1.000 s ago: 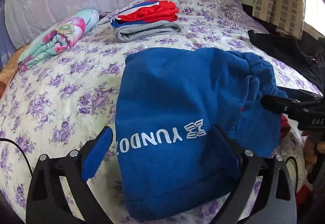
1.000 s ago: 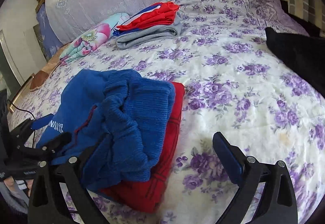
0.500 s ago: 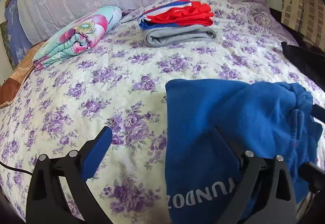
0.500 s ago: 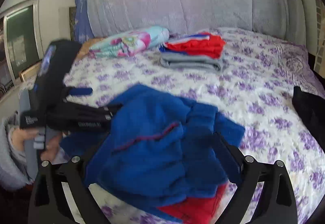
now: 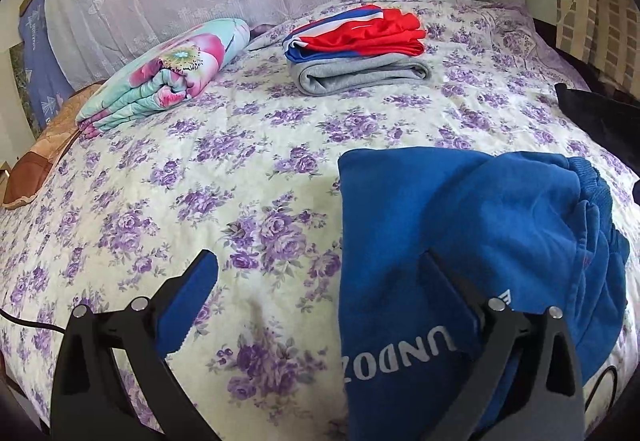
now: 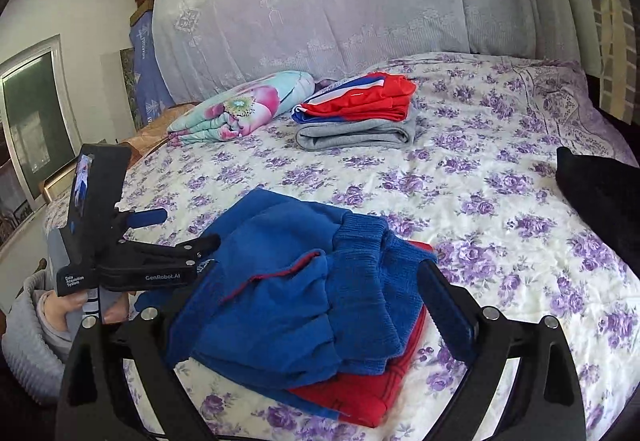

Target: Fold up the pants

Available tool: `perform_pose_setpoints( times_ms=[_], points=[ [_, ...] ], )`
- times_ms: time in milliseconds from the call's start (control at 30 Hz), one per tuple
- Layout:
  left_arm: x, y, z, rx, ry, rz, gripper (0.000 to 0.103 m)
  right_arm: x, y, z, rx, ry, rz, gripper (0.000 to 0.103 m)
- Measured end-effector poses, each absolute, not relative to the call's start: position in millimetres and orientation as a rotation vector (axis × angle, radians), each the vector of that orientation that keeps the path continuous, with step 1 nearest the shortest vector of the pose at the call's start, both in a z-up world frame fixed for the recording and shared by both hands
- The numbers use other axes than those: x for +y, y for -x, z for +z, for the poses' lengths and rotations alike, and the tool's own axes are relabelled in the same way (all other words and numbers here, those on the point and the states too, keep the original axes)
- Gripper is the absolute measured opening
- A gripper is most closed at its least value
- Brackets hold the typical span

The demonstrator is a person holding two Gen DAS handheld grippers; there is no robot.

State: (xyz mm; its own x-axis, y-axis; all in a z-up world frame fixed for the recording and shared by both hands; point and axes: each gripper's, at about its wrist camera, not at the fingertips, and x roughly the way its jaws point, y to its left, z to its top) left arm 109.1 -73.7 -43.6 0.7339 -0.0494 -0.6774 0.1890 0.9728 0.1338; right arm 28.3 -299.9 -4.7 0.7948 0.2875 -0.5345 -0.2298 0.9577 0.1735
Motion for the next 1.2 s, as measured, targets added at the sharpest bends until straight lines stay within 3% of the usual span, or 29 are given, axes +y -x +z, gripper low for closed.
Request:
perform_pose_setpoints(
  times_ms=[167, 500, 1200],
  points=[
    [-75, -106, -43, 0.738, -0.202, -0.136, 0.099, -291, -50, -42, 0.751, -0.083, 0.277, 0.098],
    [-72, -104, -46, 0.756, -0.182, -0.139, 0.098, -312, -39, -33, 0.686, -0.147, 0.237, 0.099],
    [-54, -69, -51, 0.822, -0.086, -0.272, 0.098, -357, -45, -52, 0.773, -0.454, 0.273, 0.099]
  ],
)
